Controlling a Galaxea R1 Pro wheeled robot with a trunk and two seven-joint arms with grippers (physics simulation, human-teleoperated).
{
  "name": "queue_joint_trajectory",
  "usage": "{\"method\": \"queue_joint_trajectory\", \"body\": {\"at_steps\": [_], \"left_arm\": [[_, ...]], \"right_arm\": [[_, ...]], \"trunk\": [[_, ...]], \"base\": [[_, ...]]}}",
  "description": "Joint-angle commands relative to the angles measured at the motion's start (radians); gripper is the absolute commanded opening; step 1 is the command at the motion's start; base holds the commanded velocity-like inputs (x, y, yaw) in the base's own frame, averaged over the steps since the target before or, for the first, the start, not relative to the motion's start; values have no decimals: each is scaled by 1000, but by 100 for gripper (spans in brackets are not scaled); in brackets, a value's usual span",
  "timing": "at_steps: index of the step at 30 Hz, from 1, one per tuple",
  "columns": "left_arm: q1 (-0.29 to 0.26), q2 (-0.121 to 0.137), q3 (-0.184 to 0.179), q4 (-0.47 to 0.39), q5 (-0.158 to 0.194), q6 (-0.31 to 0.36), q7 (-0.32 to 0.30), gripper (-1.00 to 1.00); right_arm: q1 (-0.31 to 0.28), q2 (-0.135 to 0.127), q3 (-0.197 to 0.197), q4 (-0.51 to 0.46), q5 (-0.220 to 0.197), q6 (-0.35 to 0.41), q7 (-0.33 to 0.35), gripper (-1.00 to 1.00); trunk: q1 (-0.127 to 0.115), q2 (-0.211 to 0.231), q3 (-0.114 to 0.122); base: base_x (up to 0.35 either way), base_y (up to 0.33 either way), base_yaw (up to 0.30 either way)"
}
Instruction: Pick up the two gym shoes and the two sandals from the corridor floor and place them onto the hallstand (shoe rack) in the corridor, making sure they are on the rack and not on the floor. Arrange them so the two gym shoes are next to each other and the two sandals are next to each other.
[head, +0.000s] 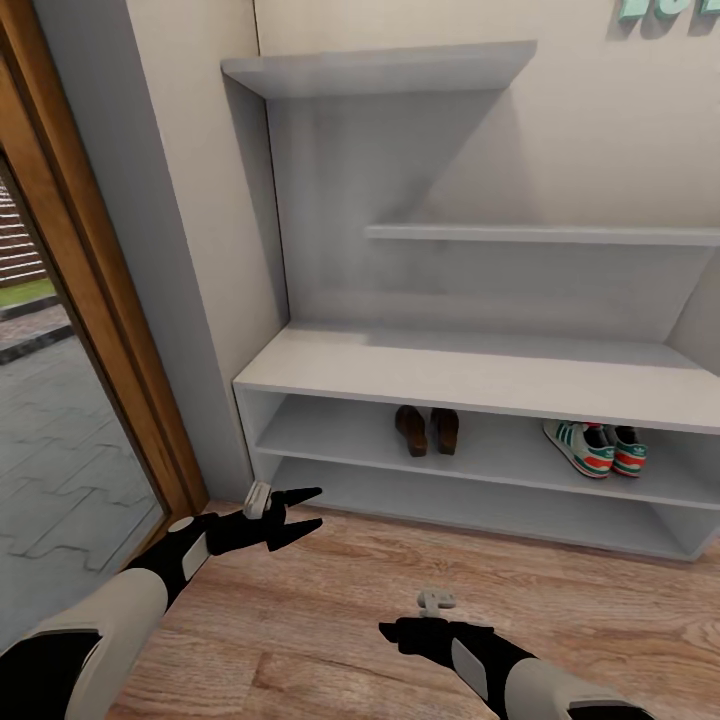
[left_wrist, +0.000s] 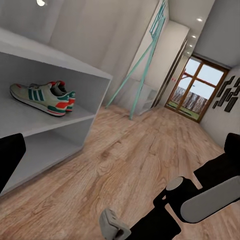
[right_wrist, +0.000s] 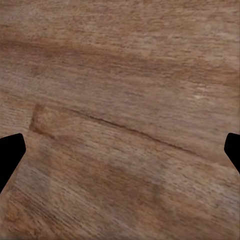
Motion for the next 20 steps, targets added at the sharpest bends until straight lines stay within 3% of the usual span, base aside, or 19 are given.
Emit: {"method": "queue_joint_trajectory", "body": {"at_steps": [1, 20], "left_arm": [[-1, -1, 1, 1, 2, -10, -2, 100], [-1, -1, 1, 1, 2, -10, -2, 100]], "right_arm": [[0, 0, -1, -2, -8, 8, 2, 100], [0, 0, -1, -2, -8, 8, 2, 100]], "trunk": [[0, 0, -1], [0, 0, -1]], "base": [[0, 0, 0], [0, 0, 0]]}}
